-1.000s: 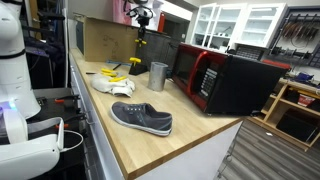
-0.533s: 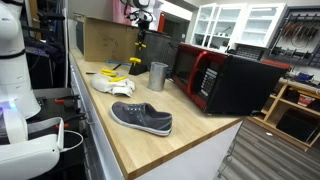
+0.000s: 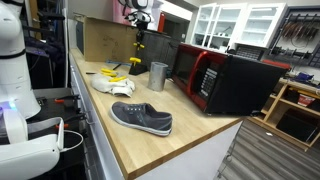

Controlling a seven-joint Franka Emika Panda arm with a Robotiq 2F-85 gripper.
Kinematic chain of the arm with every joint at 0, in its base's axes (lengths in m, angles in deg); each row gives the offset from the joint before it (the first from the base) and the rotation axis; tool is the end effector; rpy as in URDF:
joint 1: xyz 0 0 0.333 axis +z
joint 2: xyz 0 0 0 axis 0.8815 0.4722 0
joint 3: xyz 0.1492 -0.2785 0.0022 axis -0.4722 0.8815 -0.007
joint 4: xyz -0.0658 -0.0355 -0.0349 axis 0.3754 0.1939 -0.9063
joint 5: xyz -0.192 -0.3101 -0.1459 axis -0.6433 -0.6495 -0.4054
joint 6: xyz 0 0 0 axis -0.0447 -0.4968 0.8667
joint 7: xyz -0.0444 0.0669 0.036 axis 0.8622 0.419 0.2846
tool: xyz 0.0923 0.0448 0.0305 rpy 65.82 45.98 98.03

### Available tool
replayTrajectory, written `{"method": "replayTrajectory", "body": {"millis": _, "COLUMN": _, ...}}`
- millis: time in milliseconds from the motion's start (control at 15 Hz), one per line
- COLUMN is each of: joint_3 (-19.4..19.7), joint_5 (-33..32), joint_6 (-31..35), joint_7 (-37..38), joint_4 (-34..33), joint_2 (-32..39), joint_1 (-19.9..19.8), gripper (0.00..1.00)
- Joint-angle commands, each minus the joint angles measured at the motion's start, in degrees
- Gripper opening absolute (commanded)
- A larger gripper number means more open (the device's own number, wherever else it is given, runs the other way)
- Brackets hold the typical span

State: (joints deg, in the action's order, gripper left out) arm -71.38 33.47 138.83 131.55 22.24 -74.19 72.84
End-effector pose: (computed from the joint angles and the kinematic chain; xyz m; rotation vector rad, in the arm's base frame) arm 0.6207 0.1950 0.4529 -2.7370 1.1013 -0.0129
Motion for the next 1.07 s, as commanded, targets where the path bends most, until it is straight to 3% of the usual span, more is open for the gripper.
{"method": "replayTrajectory", "body": {"millis": 0, "joint_3": 0.59, "joint_5": -1.08, "joint_6": 0.95, "joint_7": 2.71, "joint_4": 0.61, "joint_2": 0.22, "joint_1": 0.99, "gripper": 0.04}}
{"method": "replayTrajectory", "body": {"millis": 1000, "joint_3": 1.41, "joint_5": -2.84, "joint_6": 1.80, "joint_7": 3.44, "joint_4": 1.32, "joint_2": 4.24, "joint_1": 1.84, "gripper": 0.04}}
